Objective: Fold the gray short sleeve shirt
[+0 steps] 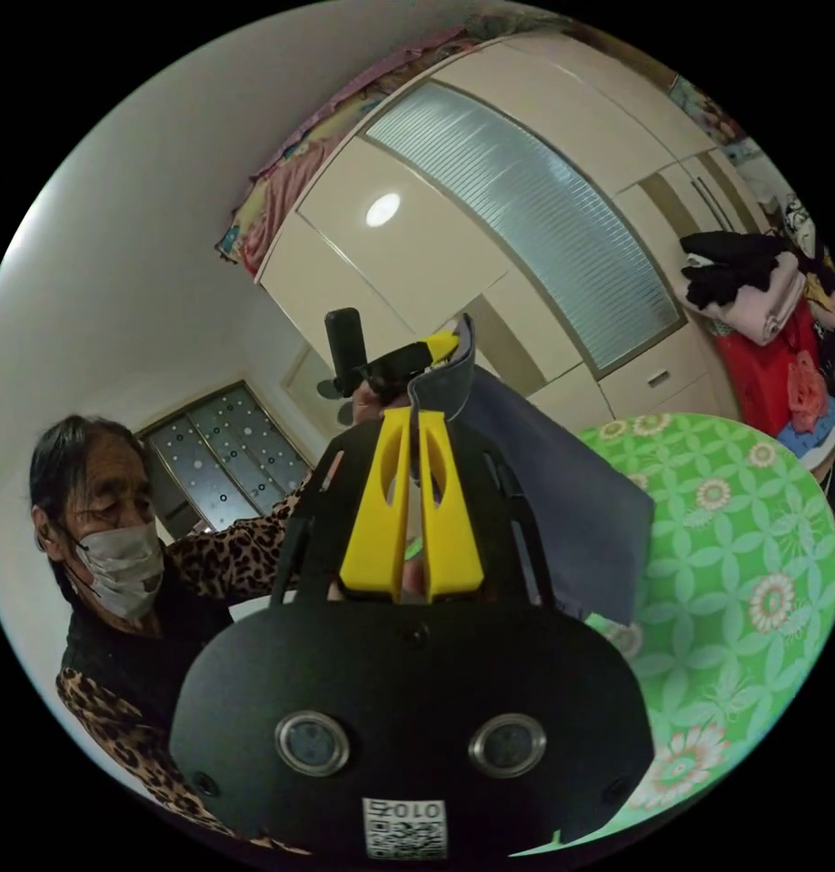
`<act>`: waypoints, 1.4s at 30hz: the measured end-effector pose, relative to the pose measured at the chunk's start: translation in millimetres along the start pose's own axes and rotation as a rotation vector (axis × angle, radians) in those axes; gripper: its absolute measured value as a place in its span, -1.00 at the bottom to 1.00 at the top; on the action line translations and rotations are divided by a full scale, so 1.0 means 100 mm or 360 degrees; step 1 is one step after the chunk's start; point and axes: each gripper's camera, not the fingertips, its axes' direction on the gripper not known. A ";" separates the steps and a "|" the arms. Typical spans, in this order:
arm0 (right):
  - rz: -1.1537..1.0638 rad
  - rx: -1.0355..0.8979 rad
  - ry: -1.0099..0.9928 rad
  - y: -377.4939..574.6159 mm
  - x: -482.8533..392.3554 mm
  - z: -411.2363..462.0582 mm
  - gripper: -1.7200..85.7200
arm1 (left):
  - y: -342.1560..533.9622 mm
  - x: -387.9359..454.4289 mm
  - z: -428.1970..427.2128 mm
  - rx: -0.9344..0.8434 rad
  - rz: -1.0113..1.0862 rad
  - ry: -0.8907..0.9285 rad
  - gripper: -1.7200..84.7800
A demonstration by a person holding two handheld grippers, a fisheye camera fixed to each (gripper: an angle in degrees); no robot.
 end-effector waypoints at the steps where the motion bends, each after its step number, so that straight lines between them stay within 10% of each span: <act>1: -0.0009 -0.0033 -0.0002 0.03 -0.05 0.16 -0.88 | 0.18 0.02 -0.16 0.0015 -0.0016 -0.0014 -0.97; 20: 0.0080 -0.0575 -0.0272 1.09 -0.04 2.72 -0.88 | 3.53 0.24 -1.69 0.0220 -0.0436 -0.0158 -0.97; 42: 0.0475 -0.1331 -0.0135 2.81 1.09 4.58 -0.86 | 6.25 -0.15 -0.77 -0.0014 -0.1245 0.0399 -0.96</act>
